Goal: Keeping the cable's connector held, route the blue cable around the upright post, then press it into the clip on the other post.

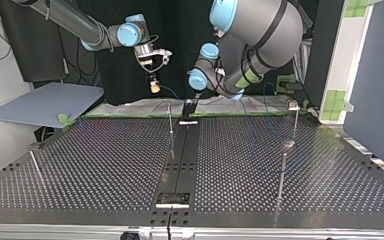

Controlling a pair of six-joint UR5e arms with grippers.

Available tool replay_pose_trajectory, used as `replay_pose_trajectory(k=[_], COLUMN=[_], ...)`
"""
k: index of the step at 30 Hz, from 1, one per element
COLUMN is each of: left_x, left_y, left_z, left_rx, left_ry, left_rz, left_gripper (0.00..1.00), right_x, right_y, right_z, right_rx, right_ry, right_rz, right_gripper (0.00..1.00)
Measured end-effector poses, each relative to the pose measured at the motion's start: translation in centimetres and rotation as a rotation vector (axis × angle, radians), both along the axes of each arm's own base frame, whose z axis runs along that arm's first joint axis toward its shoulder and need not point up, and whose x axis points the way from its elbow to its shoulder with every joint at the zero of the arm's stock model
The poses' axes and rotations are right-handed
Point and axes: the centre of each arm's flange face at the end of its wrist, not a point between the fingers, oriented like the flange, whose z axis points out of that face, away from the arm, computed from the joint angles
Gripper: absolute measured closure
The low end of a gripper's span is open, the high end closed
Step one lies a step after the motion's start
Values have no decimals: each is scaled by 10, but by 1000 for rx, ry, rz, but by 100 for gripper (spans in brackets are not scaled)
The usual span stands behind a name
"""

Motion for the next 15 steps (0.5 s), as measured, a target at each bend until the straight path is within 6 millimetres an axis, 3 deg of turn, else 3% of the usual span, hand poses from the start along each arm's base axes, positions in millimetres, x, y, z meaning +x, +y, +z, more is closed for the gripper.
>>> replay_pose_trajectory(k=[15], left_x=[18], left_y=[-6], left_z=[4], left_rx=[-109], left_ry=[-104], left_rz=[47], left_gripper=[0], right_x=[1], right_y=[1], right_z=[0], right_rx=[-1], right_ry=[1], right_rz=[2], right_gripper=[100])
